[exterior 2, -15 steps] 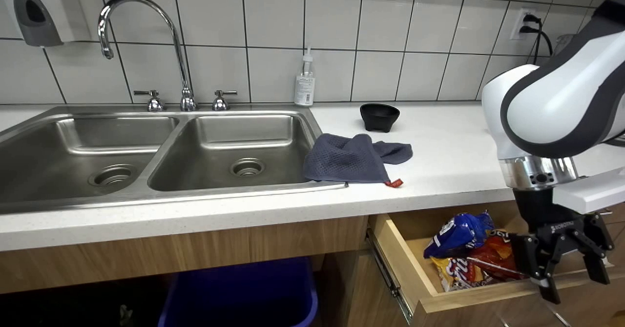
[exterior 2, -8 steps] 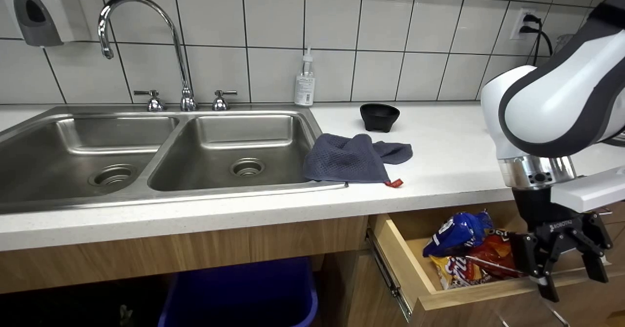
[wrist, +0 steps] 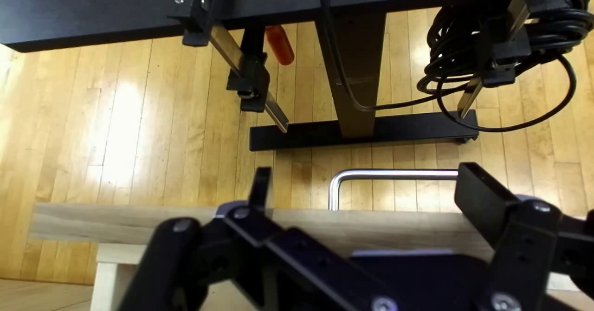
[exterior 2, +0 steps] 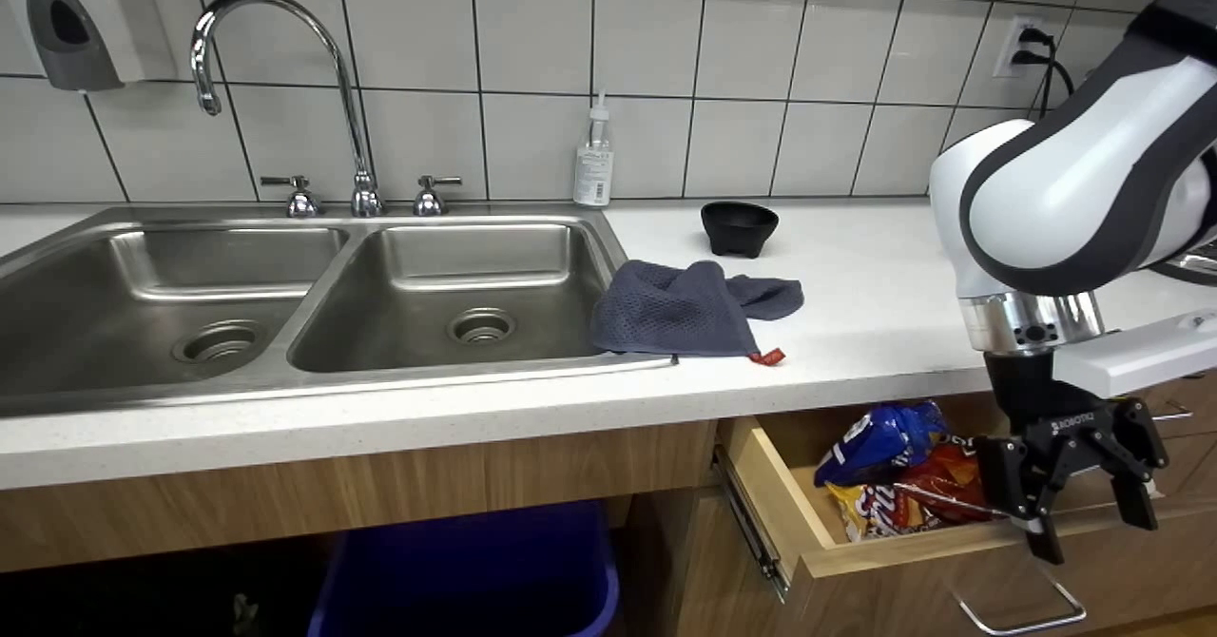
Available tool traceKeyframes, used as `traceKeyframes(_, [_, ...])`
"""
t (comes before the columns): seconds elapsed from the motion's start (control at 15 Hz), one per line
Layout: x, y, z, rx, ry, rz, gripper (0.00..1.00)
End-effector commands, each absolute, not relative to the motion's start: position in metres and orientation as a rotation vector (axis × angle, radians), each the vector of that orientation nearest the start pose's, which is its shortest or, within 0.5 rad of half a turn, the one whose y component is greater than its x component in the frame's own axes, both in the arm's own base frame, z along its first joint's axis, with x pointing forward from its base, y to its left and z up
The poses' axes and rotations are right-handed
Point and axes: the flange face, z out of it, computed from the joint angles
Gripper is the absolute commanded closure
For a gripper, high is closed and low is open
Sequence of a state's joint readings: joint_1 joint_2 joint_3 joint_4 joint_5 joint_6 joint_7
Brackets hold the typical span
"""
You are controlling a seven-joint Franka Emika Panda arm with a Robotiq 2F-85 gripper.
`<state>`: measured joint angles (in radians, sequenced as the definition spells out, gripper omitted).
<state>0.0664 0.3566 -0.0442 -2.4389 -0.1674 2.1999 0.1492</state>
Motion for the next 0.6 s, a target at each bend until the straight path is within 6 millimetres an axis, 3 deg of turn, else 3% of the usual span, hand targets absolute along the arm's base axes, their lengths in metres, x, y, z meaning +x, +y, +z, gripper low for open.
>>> traceKeyframes(0.0, [0.423,-0.006,0.124,-3.202,-0.019,0.906,0.0])
traceKeyframes(0.53, [0.436,-0.004,0.121,-3.236,-0.08,0.847,0.0])
